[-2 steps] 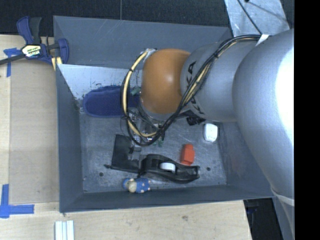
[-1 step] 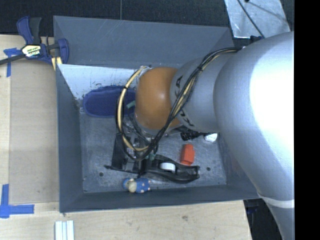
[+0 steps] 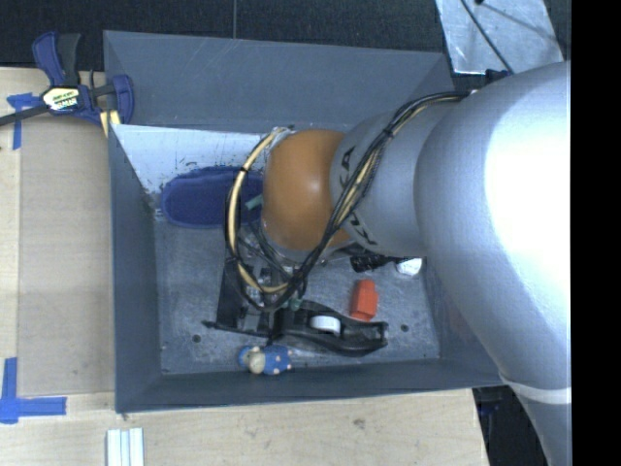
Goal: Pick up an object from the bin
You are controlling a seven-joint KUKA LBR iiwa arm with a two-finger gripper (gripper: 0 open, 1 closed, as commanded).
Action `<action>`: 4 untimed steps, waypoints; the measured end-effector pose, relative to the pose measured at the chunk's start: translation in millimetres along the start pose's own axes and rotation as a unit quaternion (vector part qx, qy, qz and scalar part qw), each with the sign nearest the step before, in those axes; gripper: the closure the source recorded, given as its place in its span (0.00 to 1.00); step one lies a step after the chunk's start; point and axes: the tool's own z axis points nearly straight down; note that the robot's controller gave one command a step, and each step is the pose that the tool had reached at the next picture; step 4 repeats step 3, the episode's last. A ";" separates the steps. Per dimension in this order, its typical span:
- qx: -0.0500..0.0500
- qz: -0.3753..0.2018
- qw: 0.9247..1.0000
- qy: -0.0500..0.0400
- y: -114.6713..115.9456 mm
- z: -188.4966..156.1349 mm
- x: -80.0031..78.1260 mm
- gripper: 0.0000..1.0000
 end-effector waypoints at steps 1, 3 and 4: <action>0.000 0.000 1.000 -0.001 0.0 -0.6 -0.5 1.00; -0.002 0.000 1.000 -0.006 -0.1 -122.6 -4.5 1.00; -0.002 0.000 1.000 -0.006 -0.1 -122.6 -4.5 1.00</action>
Offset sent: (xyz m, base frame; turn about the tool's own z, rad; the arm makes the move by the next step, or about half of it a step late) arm 0.0000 0.0000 0.0000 0.0000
